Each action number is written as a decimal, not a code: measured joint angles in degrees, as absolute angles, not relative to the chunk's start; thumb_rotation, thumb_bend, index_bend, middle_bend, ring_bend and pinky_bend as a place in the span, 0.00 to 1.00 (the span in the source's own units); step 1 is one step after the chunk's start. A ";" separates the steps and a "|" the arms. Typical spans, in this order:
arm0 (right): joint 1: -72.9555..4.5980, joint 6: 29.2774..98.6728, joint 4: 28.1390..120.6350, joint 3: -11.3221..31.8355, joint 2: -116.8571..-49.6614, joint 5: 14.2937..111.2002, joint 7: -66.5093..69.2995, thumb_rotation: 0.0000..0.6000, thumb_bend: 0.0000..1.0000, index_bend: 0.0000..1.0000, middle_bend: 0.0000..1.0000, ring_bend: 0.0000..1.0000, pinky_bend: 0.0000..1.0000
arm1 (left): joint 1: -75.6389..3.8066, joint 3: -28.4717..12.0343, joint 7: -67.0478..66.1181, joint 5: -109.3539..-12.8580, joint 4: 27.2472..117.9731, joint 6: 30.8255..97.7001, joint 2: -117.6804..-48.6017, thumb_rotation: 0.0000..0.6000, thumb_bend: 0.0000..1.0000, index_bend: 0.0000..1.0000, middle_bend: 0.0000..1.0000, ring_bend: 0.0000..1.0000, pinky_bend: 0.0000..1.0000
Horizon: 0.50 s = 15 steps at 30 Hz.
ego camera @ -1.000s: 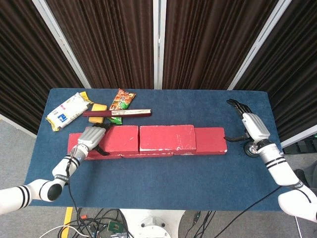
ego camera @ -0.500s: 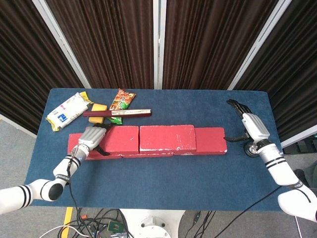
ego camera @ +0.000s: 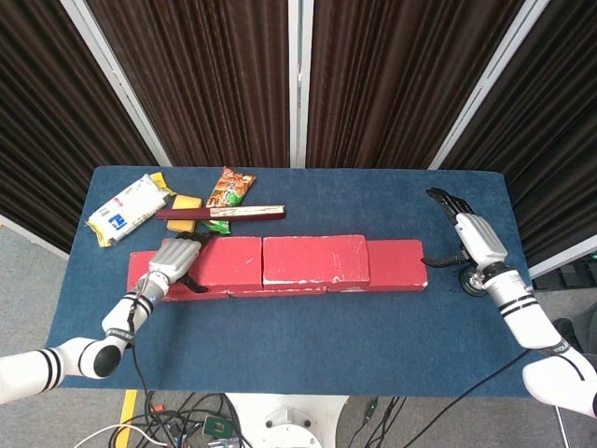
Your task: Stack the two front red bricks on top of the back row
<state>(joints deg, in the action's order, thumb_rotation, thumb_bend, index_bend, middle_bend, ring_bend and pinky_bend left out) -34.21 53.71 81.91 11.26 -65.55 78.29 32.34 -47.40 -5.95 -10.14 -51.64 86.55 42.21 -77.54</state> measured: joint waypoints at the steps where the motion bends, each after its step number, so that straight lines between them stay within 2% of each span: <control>1: -34.21 53.73 81.88 11.26 -65.56 78.31 32.35 1.00 0.00 0.00 0.00 0.00 0.00 | -47.39 -5.93 -10.17 -51.62 86.57 42.23 -77.54 1.00 0.06 0.00 0.12 0.17 0.11; 15: -34.10 54.10 81.87 11.31 -65.44 78.48 32.62 1.00 0.00 0.00 0.00 0.00 0.00 | -47.64 -5.70 -13.27 -49.42 89.67 44.24 -76.18 1.00 0.06 0.00 0.12 0.17 0.11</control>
<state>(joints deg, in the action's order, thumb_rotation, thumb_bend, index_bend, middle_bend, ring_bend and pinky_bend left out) -34.10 54.10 81.87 11.31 -65.44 78.48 32.62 -47.64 -5.70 -13.27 -49.42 89.67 44.24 -76.18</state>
